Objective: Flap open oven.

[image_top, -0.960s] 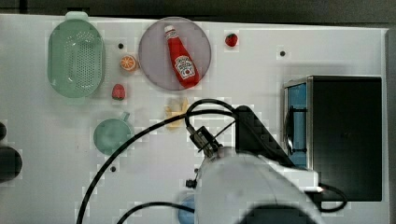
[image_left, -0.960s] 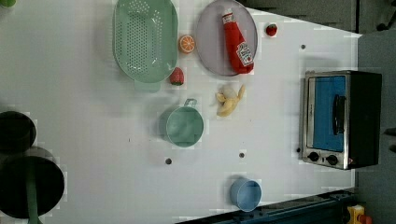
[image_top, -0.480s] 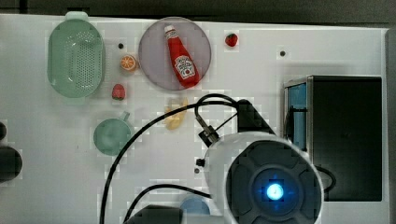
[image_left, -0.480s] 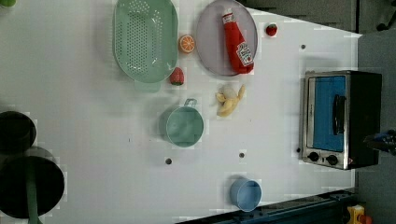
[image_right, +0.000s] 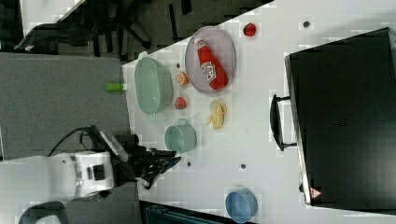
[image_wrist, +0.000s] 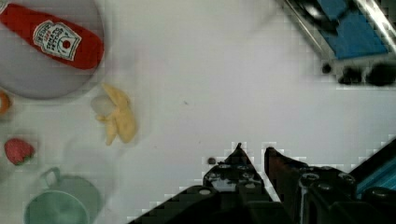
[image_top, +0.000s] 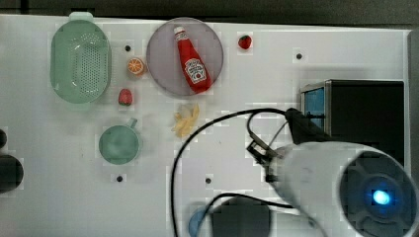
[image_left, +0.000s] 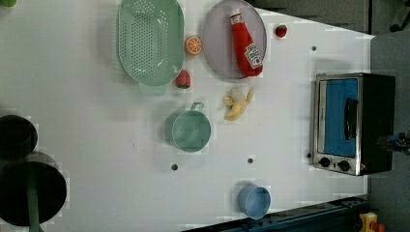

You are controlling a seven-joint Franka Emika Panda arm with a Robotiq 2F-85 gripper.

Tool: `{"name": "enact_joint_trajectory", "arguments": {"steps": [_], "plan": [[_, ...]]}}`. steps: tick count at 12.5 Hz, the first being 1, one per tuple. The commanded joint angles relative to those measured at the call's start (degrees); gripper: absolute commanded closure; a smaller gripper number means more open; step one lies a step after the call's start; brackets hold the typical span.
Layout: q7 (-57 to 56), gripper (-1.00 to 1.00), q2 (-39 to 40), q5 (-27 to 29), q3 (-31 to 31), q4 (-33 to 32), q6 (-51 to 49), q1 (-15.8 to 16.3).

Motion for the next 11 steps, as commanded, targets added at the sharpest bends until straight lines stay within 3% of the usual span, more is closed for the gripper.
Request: {"name": "enact_joint_trajectory", "arguments": {"steps": [1,4,11], "plan": [[-21.9,0.65,1.6,-2.5,-4.1,-1.8,5.9,-2.5],[-32.9,0.65,5.0,-5.5,-7.7,-3.1,13.1,-3.2],[-49.1,0.65,16.4,-5.5,-13.4,-4.0,28.5,-3.6]]}}
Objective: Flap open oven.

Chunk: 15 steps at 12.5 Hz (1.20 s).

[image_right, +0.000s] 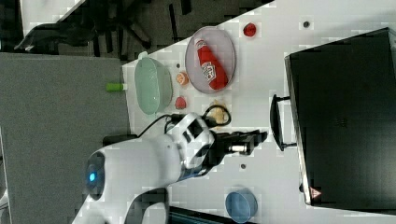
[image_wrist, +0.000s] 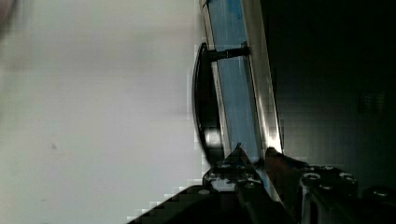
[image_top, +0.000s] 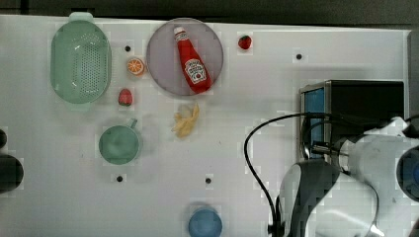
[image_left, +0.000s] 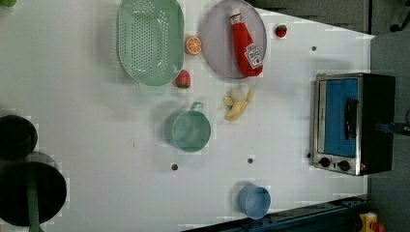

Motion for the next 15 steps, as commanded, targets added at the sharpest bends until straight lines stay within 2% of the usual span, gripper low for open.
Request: {"name": "enact_joint_trajectory", "arguments": {"steps": [1,7,15], "plan": [[-6.9,0.65,3.3,0.7,-1.4,-0.2,4.5,0.1],[-6.9,0.65,9.7,1.2,-1.0,-1.0,10.6,0.3],[-4.5,0.65,12.6,0.3,0.5,-2.1,12.1,0.8]]}}
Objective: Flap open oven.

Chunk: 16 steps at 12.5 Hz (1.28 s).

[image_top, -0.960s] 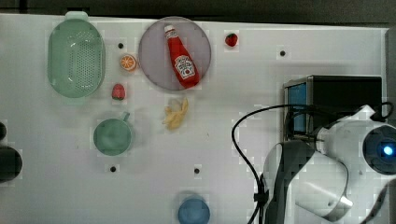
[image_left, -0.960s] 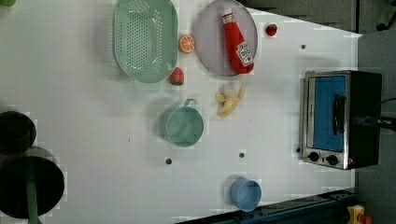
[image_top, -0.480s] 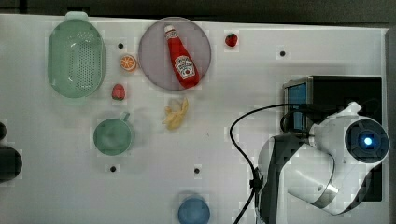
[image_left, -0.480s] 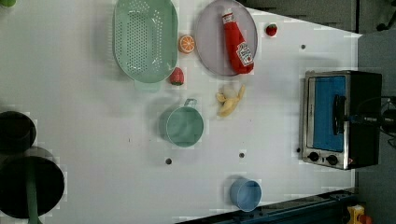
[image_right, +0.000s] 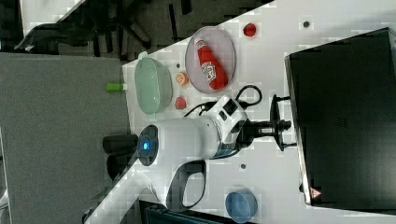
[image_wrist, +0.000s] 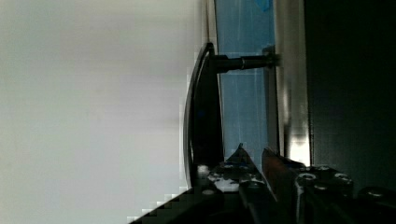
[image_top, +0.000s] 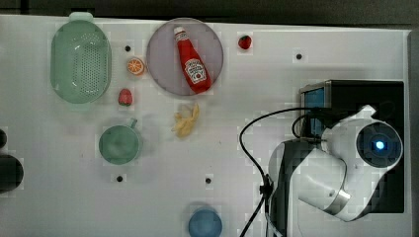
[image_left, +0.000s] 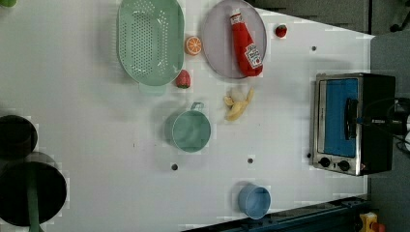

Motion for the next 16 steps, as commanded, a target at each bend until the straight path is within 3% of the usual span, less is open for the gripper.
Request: {"name": "enact_joint_trajectory", "arguments": {"steps": [1,9,16], "plan": [[1.3,0.65,0.3,-2.0,1.5,-1.4,1.2,0.9],[24.1,0.65,1.4,-18.2,8.2,-5.6,1.3,5.5],[52.9,0.65,9.3,-40.1,13.1,-5.8,0.7,10.1]]}}
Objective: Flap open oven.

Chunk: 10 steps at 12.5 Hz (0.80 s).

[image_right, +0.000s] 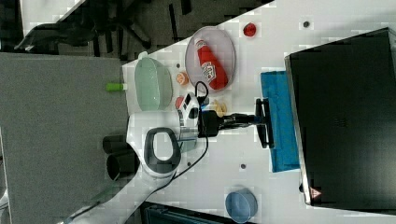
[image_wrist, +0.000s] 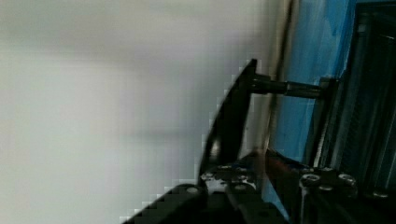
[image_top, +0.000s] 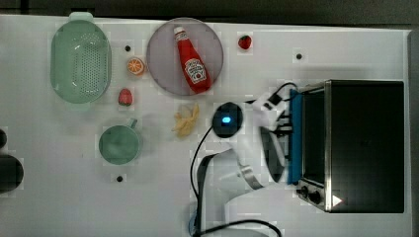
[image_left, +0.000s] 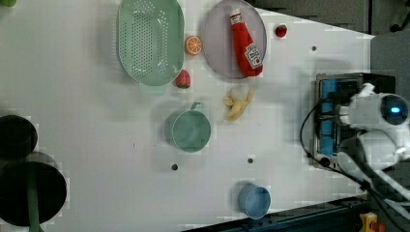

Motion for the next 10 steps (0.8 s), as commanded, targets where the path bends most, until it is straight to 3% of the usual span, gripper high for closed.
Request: {"name": "enact_joint_trajectory", "arguments": {"steps": [1,4,7,10], "plan": [[20.3,0.65,4.8,-7.0,1.7,-0.9,-0.4,3.5],[33.8,0.65,10.0,-16.1,2.1,-0.6,-1.0,6.5],[38.7,0.65,15.4,-17.0,2.1,1.4,-0.3,8.0],[39.1,0.65,15.0,-15.2,2.2,3.9,-0.2,8.8]]}}
